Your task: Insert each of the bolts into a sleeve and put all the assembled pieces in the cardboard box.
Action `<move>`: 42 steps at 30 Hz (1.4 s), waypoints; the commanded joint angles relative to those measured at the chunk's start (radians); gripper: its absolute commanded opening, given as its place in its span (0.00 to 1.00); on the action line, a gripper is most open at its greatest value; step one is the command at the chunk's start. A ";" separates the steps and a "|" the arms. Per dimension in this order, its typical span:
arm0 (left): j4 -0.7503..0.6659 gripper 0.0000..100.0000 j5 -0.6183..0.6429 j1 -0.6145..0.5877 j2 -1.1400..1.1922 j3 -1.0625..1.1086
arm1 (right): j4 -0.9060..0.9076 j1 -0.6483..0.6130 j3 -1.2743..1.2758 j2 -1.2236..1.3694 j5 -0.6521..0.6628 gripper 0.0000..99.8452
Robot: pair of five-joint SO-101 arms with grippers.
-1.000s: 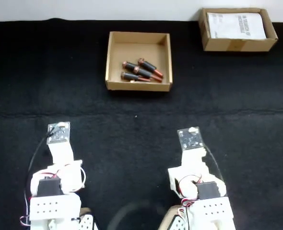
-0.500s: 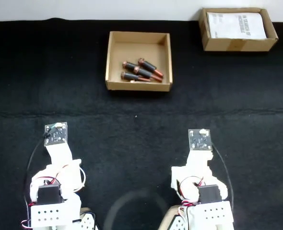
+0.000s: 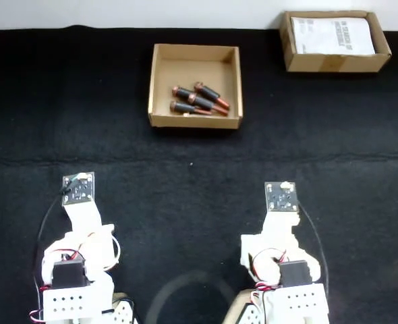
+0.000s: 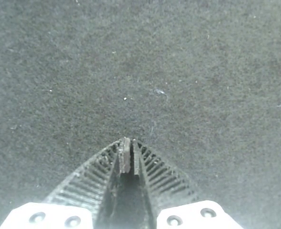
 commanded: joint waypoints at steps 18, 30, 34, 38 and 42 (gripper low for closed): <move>0.002 0.01 0.000 0.226 -0.010 0.015 | 0.002 0.007 0.062 -0.005 -0.006 0.01; 0.002 0.01 0.000 0.226 -0.010 0.015 | 0.002 0.007 0.062 -0.005 -0.006 0.01; 0.002 0.01 0.000 0.226 -0.010 0.015 | 0.002 0.007 0.062 -0.005 -0.006 0.01; 0.002 0.01 0.000 0.226 -0.010 0.015 | 0.002 0.007 0.062 -0.005 -0.006 0.01; 0.002 0.01 0.000 0.226 -0.010 0.015 | 0.002 0.007 0.062 -0.005 -0.006 0.01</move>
